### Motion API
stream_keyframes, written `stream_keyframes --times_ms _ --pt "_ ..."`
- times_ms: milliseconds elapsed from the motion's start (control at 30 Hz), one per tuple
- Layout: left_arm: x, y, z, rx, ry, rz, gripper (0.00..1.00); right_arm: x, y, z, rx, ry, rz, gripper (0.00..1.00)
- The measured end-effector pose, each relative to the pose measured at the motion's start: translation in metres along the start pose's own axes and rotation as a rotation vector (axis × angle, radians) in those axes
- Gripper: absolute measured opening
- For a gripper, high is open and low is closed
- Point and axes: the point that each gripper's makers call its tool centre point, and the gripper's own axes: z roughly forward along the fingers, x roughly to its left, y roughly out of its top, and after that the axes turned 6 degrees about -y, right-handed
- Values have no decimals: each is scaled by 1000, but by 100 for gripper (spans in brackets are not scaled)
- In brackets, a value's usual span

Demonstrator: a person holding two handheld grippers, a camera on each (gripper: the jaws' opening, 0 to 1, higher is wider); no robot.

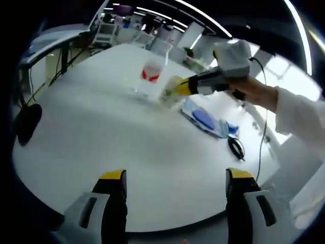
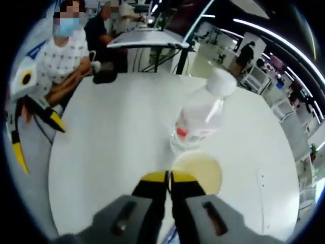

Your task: Arrange the tabletop items into an orderly group along one side of the table until the central work area is clear of visible clutter.

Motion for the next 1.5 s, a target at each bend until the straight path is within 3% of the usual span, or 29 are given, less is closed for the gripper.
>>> stream_keyframes --times_ms 233,1167,1333,1500 --pt "1 -2 2 5 0 -5 76 6 0 3 9 33 -10 0" --pt "1 1 0 -15 -10 -29 77 0 4 17 32 46 -38 0" --pt "1 1 0 -16 -15 -32 78 1 2 18 45 41 -41 9" --pt "1 1 1 -15 -14 -33 78 0 1 17 48 39 -42 11"
